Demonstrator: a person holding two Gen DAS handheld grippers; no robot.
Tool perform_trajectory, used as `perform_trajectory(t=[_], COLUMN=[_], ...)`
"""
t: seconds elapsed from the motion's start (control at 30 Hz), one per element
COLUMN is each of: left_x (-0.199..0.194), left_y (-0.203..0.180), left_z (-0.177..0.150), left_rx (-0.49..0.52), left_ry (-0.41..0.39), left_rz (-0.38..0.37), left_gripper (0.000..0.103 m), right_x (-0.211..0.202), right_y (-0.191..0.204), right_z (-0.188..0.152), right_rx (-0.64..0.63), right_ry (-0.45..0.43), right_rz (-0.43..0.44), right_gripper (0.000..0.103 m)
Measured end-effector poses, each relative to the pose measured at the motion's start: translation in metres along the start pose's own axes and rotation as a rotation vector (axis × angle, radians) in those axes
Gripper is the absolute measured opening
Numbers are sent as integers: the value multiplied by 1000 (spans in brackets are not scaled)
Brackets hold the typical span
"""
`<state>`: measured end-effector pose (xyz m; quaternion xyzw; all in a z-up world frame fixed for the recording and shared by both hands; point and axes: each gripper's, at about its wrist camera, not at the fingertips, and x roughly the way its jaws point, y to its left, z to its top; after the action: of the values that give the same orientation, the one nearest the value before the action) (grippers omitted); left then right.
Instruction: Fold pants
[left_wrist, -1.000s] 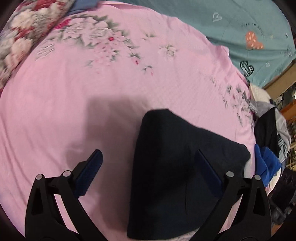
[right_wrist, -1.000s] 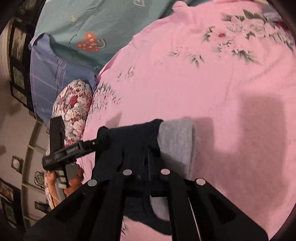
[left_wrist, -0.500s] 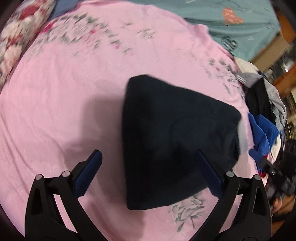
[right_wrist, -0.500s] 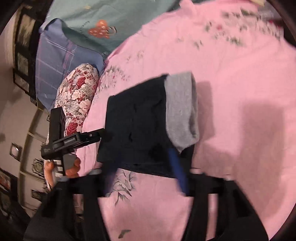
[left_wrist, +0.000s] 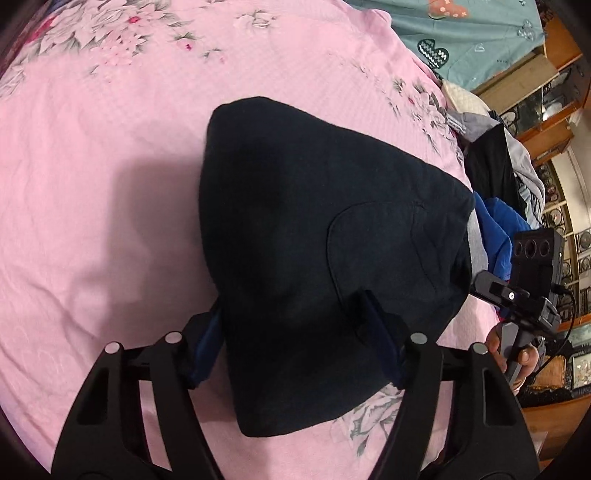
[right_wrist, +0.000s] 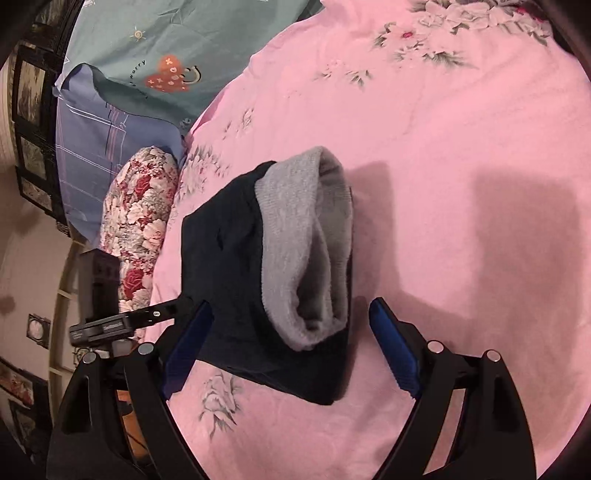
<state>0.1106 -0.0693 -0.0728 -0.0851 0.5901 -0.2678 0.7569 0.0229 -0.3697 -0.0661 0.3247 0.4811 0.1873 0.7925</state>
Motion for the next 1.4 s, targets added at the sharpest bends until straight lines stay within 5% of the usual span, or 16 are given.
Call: perform_trajectory(t=[0.1, 0.2, 0.27, 0.33, 0.53, 0.77, 0.93, 1.1, 1.23, 1.4], left_x=[5, 9, 10, 12, -2, -65, -128, -161, -130, -47], left_y=[2, 3, -2, -16, -41, -81, -91, -86, -61, -15], left_z=[6, 10, 9, 5, -1, 10, 70, 157, 223, 274], left_rx=[-15, -38, -33, -6, 51, 156, 138, 110, 58, 12], left_ry=[27, 35, 16, -15, -89, -264, -500, -713, -695, -583], left_rz=[-15, -76, -34, 13, 91, 129, 145, 163, 195, 276], left_gripper=[72, 87, 76, 49, 35, 29, 29, 29, 29, 29], right_x=[9, 19, 24, 30, 33, 4, -19, -26, -1, 65], right_y=[1, 6, 12, 18, 17, 71, 142, 184, 189, 151], right_z=[4, 11, 15, 16, 10, 10, 54, 137, 205, 267], right_rx=[8, -6, -22, -52, -39, -171, -360, -463, -497, -475], right_ry=[18, 11, 15, 10, -9, -61, -203, -362, -438, -383], right_rz=[18, -3, -19, -43, -88, -82, -105, -14, 13, -38], right_gripper=[87, 87, 89, 87, 46, 37, 37, 37, 37, 37])
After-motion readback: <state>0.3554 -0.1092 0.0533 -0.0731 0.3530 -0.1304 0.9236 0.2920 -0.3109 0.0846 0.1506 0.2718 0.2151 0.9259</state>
